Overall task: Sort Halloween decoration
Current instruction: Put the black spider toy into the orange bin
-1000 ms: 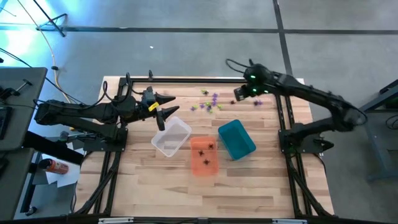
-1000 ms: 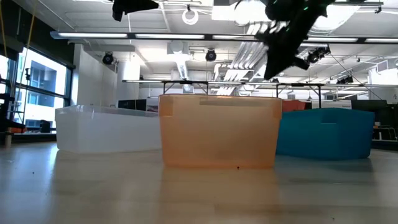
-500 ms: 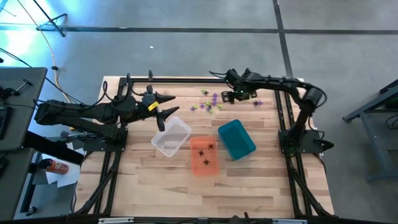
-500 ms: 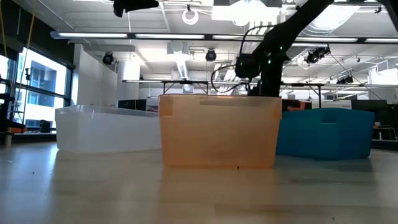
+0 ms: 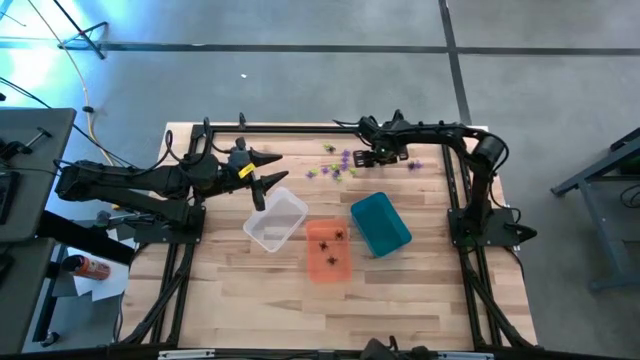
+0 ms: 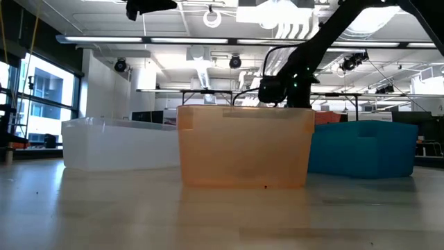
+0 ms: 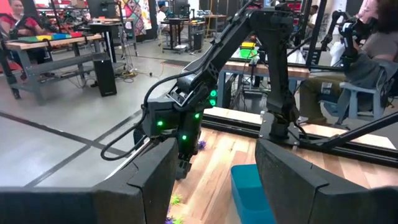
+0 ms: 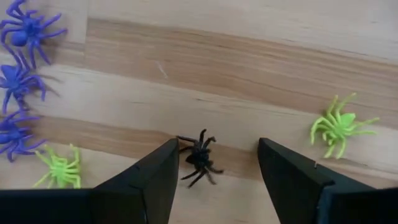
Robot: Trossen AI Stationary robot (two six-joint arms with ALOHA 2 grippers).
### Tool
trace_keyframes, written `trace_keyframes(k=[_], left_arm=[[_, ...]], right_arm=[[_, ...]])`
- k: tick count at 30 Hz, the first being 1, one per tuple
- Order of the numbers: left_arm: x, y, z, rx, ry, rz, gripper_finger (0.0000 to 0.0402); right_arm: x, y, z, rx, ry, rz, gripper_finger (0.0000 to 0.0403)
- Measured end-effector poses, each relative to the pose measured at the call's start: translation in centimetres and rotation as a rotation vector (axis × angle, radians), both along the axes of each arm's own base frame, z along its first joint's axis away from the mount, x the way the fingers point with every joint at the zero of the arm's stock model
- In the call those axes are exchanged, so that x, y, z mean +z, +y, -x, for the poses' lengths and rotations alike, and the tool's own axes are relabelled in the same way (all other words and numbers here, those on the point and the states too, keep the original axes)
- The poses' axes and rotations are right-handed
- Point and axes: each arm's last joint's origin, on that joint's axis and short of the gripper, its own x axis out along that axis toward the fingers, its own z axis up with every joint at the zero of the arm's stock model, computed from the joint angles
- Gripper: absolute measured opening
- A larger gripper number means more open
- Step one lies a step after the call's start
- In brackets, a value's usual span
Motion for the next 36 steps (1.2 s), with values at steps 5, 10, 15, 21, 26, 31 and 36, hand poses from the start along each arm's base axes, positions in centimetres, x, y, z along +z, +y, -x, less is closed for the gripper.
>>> trace_keyframes(k=[5,10,15,21,26,31,36], left_arm=[[0.0,0.0,0.0,0.0,-0.001,0.004,0.0202],[0.0,0.0,0.0,0.0,-0.001,0.004,0.0202],[0.0,0.0,0.0,0.001,-0.001,0.004,0.0202],[0.0,0.0,0.0,0.001,-0.001,0.004,0.0202],[0.0,0.0,0.0,0.001,-0.001,0.004,0.0202],[0.0,0.0,0.0,0.0,-0.001,0.006,0.0202],[0.0,-0.1,-0.1,-0.04,-0.031,0.076,0.0202]], right_arm=[[0.0,0.1,0.1,0.025,0.02,-0.005,0.0177],[0.0,0.0,0.2,0.055,0.035,0.008,0.0067],[0.4,0.2,0.3,0.097,0.044,0.012,0.0019],[5.2,1.4,1.2,0.194,-0.025,0.093,0.0006],[13.0,5.3,2.2,0.406,-0.227,0.297,0.0003],[20.2,11.3,3.7,0.734,-0.517,0.552,0.0003],[24.9,16.6,5.2,1.037,-0.809,0.764,0.0002]])
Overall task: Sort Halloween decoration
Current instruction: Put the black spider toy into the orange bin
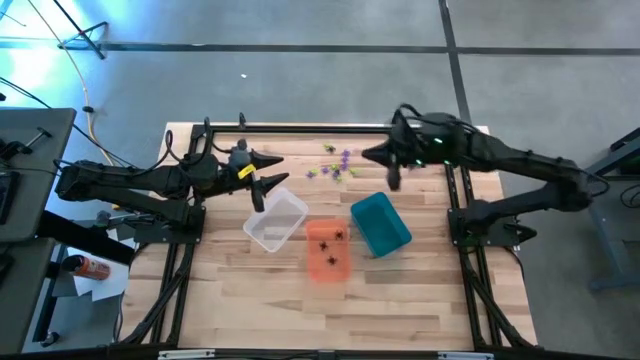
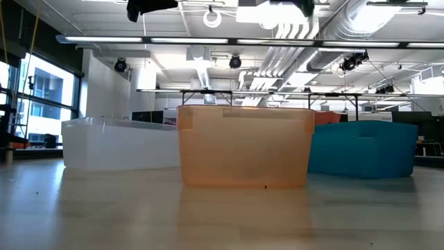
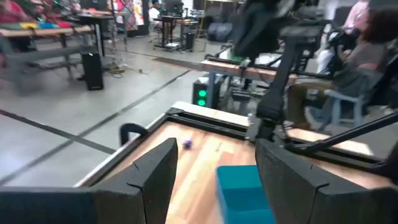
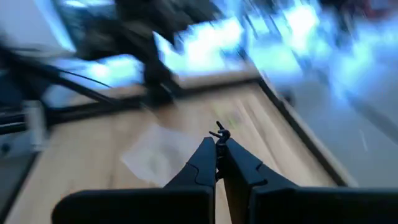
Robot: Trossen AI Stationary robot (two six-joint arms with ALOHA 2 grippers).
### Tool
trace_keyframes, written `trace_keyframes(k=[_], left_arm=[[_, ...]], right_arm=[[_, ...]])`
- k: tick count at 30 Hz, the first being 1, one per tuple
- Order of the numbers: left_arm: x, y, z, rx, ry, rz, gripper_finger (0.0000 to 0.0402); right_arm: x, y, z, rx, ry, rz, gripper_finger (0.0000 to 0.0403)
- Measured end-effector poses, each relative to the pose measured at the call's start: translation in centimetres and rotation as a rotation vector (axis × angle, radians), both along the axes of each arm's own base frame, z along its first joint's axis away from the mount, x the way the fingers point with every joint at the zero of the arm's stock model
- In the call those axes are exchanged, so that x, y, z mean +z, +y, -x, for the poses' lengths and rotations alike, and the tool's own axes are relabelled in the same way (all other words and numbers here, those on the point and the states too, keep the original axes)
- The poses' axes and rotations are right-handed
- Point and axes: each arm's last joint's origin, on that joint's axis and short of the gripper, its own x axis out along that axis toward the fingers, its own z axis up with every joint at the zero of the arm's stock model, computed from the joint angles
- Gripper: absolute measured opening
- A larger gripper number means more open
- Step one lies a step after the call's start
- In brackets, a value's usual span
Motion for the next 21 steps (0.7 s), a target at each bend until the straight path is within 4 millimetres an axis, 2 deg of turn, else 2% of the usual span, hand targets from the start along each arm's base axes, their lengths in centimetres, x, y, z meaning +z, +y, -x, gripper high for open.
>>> trace_keyframes(k=[4,9,15,21], left_arm=[[0.1,-0.1,0.0,-0.044,-0.015,0.027,0.0202],[0.1,-0.2,-0.1,-0.067,-0.016,0.029,0.0202],[0.1,-0.2,-0.1,-0.067,-0.016,0.029,0.0202],[0.1,-0.2,-0.1,-0.067,-0.013,0.021,0.0202]], right_arm=[[1.1,3.0,0.0,0.159,-0.087,0.08,0.0001],[-0.1,4.7,-1.9,0.238,-0.042,0.079,0.0001],[-1.5,5.2,-4.3,0.277,-0.018,0.129,0.0001],[-1.7,5.0,-4.8,0.317,-0.03,0.053,0.0001]])
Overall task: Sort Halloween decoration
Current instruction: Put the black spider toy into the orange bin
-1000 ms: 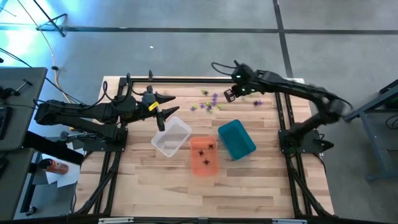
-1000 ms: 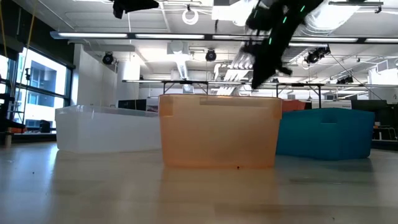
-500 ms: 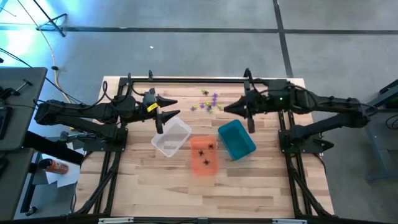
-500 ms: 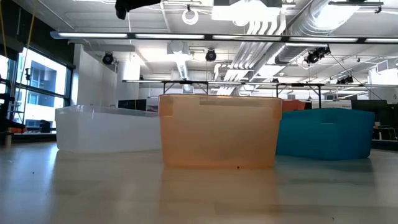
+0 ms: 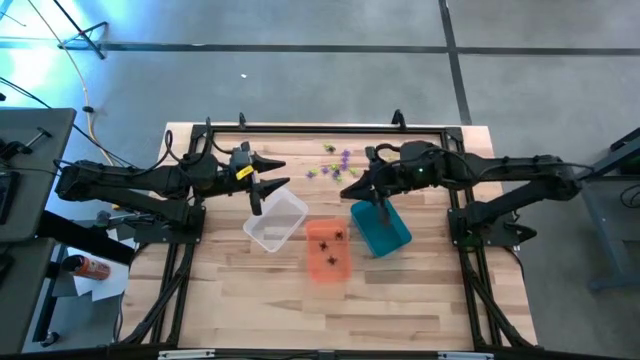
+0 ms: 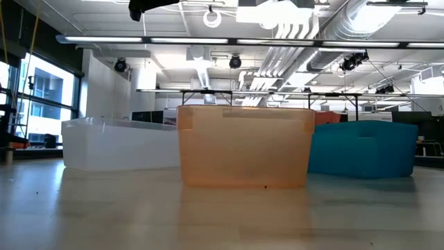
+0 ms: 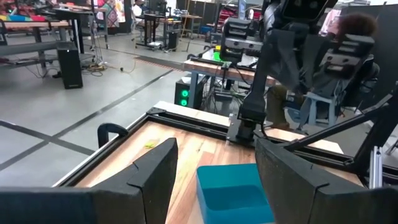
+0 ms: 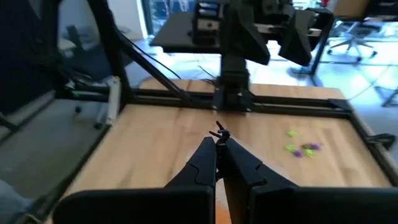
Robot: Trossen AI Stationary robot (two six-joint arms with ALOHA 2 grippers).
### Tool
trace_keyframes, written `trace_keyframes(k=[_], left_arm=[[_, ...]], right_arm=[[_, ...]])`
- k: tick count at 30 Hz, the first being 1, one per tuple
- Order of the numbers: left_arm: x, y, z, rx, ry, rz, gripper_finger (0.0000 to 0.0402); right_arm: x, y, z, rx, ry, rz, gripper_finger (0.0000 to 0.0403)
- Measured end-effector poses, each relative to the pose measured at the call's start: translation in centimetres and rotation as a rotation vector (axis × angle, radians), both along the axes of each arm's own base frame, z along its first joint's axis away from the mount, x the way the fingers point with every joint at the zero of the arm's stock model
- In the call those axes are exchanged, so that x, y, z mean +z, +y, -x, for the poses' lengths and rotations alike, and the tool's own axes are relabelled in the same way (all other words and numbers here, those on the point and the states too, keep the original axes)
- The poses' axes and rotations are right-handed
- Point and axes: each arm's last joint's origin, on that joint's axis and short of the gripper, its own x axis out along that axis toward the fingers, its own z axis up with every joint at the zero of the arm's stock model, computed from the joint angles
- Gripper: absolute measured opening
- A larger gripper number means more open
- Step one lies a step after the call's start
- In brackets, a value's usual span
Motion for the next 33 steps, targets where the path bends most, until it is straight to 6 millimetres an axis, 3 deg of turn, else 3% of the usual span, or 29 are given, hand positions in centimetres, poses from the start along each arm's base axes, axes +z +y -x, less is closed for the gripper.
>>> trace_keyframes(k=[10,13,19,22,25,33], left_arm=[[0.0,0.0,0.0,0.006,0.007,-0.027,0.0202],[0.0,0.0,0.0,0.007,0.001,-0.011,0.0202],[0.0,0.0,0.0,0.007,0.001,-0.02,0.0202],[0.0,0.0,0.0,0.006,0.006,-0.04,0.0202],[0.1,0.0,0.0,0.004,0.012,-0.068,0.0202],[0.8,0.0,0.2,0.007,-0.054,-0.091,0.0202]], right_arm=[[0.0,-0.1,-0.9,-0.076,-0.021,-0.089,0.0001],[0.1,-0.1,-2.6,-0.081,0.046,-0.099,0.0001],[-1.9,1.0,-7.5,0.016,0.408,0.031,0.0],[-4.2,1.7,-9.6,0.056,0.559,0.074,0.0],[-7.8,2.3,-11.4,0.074,0.685,0.085,0.0],[-16.2,2.7,-14.1,0.084,0.931,0.108,0.0]])
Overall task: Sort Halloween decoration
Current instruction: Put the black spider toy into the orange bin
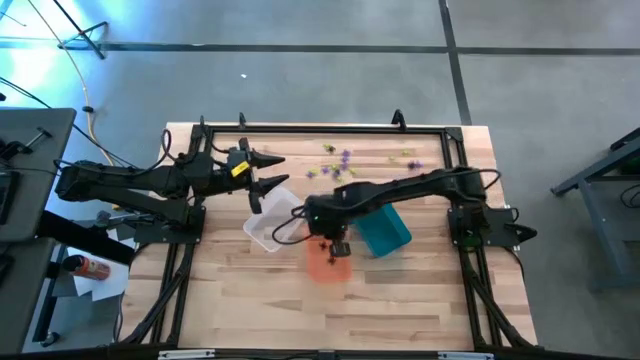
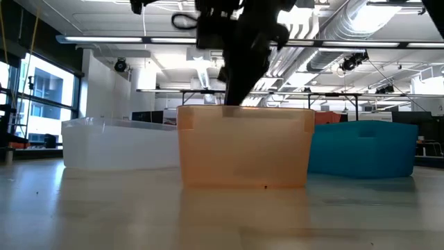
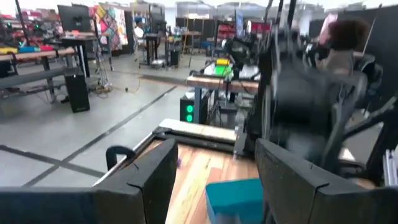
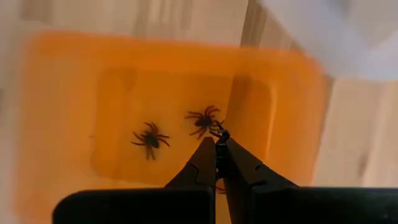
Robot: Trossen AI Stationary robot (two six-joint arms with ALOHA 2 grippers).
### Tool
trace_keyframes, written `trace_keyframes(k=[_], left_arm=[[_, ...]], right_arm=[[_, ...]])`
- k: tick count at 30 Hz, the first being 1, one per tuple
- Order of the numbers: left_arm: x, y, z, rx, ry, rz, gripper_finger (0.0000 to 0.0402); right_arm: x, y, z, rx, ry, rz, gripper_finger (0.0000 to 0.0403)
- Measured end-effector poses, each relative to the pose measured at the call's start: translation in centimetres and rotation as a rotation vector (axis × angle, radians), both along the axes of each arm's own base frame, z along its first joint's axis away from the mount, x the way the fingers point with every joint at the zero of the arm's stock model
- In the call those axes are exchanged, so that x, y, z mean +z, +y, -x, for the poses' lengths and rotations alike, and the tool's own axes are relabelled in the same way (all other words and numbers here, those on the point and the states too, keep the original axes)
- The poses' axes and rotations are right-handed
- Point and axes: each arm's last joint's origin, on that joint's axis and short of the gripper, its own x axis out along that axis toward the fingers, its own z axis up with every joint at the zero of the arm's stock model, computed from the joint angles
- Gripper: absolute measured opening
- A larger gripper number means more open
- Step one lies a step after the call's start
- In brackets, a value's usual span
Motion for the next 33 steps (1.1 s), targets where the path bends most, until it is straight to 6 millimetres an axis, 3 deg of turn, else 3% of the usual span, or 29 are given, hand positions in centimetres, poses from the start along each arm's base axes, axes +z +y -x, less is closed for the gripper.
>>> trace_keyframes(k=[4,10,20,24,33], left_arm=[[0.5,0.0,0.6,0.0,-0.028,0.001,0.0202],[0.9,0.0,1.2,0.0,-0.058,0.001,0.0202],[0.7,0.0,1.1,-0.001,-0.038,0.009,0.0202],[0.7,0.0,1.1,-0.001,-0.036,0.009,0.0202],[0.7,0.0,1.1,-0.002,-0.037,0.009,0.0202]], right_arm=[[-2.8,0.0,-0.6,0.001,0.073,0.003,0.0],[-4.9,0.1,-0.9,-0.021,0.138,0.002,0.0004],[-5.8,0.1,-1.1,-0.021,0.148,0.003,0.0039],[-5.8,0.1,-1.1,-0.021,0.147,0.003,0.0076],[-4.9,-0.1,-1.5,0.0,0.124,0.058,0.0209]])
